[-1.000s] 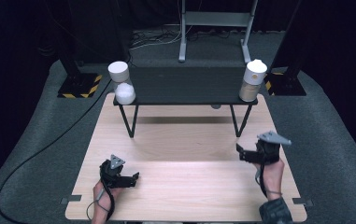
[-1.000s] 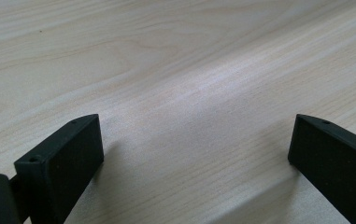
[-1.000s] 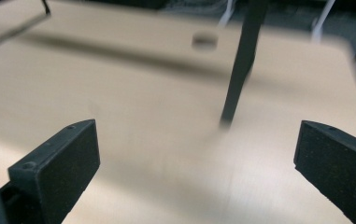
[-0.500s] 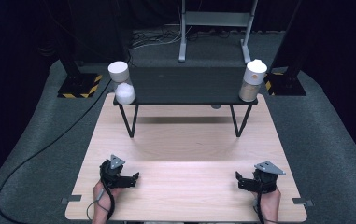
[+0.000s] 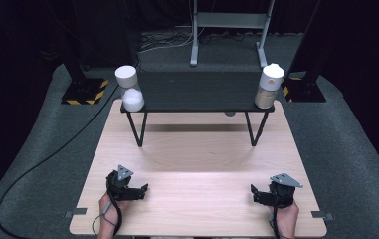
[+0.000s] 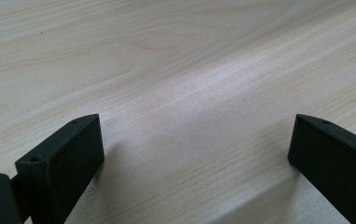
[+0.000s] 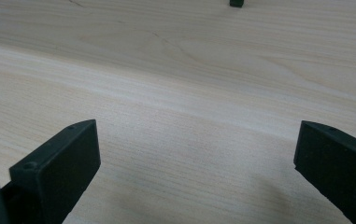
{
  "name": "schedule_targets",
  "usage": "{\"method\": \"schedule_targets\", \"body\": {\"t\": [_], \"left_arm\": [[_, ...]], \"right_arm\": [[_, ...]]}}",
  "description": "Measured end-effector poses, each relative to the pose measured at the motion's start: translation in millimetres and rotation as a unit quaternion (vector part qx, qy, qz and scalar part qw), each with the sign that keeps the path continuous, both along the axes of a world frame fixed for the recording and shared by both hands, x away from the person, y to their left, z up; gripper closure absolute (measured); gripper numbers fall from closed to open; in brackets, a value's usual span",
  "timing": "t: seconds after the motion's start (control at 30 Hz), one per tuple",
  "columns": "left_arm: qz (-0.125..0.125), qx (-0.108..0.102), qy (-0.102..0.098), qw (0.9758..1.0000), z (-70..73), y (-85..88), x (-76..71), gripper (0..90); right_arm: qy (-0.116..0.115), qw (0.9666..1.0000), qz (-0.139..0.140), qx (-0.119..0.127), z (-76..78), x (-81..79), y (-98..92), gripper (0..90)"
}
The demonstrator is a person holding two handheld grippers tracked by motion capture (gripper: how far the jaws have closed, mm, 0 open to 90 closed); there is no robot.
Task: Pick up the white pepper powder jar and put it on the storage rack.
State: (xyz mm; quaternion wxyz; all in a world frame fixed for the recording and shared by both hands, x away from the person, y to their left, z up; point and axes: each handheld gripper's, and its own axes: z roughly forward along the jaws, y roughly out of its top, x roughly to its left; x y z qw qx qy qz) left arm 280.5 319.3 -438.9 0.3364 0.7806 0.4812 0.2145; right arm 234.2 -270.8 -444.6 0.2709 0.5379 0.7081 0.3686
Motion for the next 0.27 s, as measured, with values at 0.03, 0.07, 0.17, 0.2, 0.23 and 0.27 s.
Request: {"method": "schedule_targets", "body": {"t": [0.03,0.07,0.17,0.2,0.23,0.27], "left_arm": [[0.0,0.0,0.0,1.0,0.0,0.2,0.2,3.4],[0.0,-0.002,0.001,1.0,0.0,0.5,0.5,3.4],[0.0,-0.002,0.002,1.0,0.0,0.6,0.6,3.3],[0.0,-0.002,0.002,1.0,0.1,0.6,0.6,3.3],[0.0,-0.002,0.002,1.0,0.0,0.6,0.6,3.3],[0.0,-0.002,0.001,1.0,0.0,0.5,0.5,3.3]], "right_arm": [[-0.001,1.0,-0.001,0.001,-0.3,-0.6,0.1,0.0],[-0.002,1.0,-0.002,0.002,-0.4,-0.9,-0.2,0.0],[-0.005,1.0,-0.005,0.001,-0.9,-2.1,0.9,0.0],[-0.006,1.0,-0.003,-0.001,-0.9,-2.4,1.1,0.0],[-0.008,1.0,-0.003,-0.005,-1.1,-3.2,2.4,0.0],[-0.011,0.9999,-0.002,-0.009,-1.4,-3.9,3.5,0.0]]}}
